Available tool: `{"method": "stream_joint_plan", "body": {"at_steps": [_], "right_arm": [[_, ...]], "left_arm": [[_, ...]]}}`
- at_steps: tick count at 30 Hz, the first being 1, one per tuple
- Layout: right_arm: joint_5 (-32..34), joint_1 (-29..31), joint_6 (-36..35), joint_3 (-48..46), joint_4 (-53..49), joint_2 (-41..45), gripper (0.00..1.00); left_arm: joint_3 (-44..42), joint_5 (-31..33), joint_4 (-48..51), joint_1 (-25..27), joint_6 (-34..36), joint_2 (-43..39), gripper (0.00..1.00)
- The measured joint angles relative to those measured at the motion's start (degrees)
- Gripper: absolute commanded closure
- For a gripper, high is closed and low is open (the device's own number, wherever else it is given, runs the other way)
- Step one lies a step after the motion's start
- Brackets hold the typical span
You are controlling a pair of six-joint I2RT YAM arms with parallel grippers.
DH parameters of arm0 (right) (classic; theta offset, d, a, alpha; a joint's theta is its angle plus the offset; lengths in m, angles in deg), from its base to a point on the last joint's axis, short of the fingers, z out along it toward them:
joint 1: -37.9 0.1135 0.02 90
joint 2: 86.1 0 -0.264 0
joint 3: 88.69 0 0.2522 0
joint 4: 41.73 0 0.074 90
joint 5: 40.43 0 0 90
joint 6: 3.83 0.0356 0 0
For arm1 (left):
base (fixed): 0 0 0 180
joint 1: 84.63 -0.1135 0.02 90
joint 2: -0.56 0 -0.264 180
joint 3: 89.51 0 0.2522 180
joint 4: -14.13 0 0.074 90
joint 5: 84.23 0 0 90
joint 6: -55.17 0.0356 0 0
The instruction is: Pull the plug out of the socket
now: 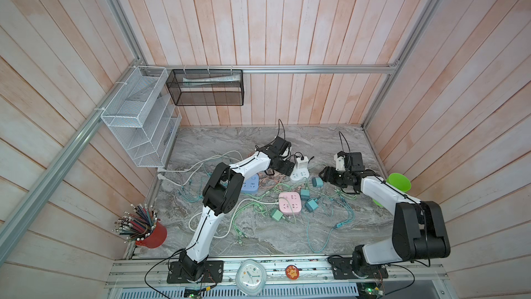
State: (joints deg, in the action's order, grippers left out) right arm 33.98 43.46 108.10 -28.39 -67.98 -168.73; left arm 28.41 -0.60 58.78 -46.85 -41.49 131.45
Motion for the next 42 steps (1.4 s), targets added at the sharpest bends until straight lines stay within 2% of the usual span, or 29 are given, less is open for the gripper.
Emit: {"method": "stream_joint_plan", "body": {"at_steps": [8, 17, 31, 42], "right_arm": [[7.52, 9.81, -3.63, 1.44, 1.18, 2.62, 0.26], [13.42, 16.44, -7.02, 6.47, 5.49, -6.51, 0.23], [17.07, 18.27, -10.71, 10.38, 11.28, -15.65, 0.24], [17.22, 18.36, -13.22, 11.72, 14.25, -18.99, 0.36]], "left_arm": [[-2.38, 0.7, 0.42, 0.0, 0.22, -1.7, 0.06], [-3.69, 0.83, 0.76, -0.02, 0.2, -2.45, 0.06], [-1.53, 0.83, 3.1, -0.02, 0.22, -1.55, 0.06], [-0.11, 0.81, 4.37, -0.02, 0.22, -0.81, 0.06]]}}
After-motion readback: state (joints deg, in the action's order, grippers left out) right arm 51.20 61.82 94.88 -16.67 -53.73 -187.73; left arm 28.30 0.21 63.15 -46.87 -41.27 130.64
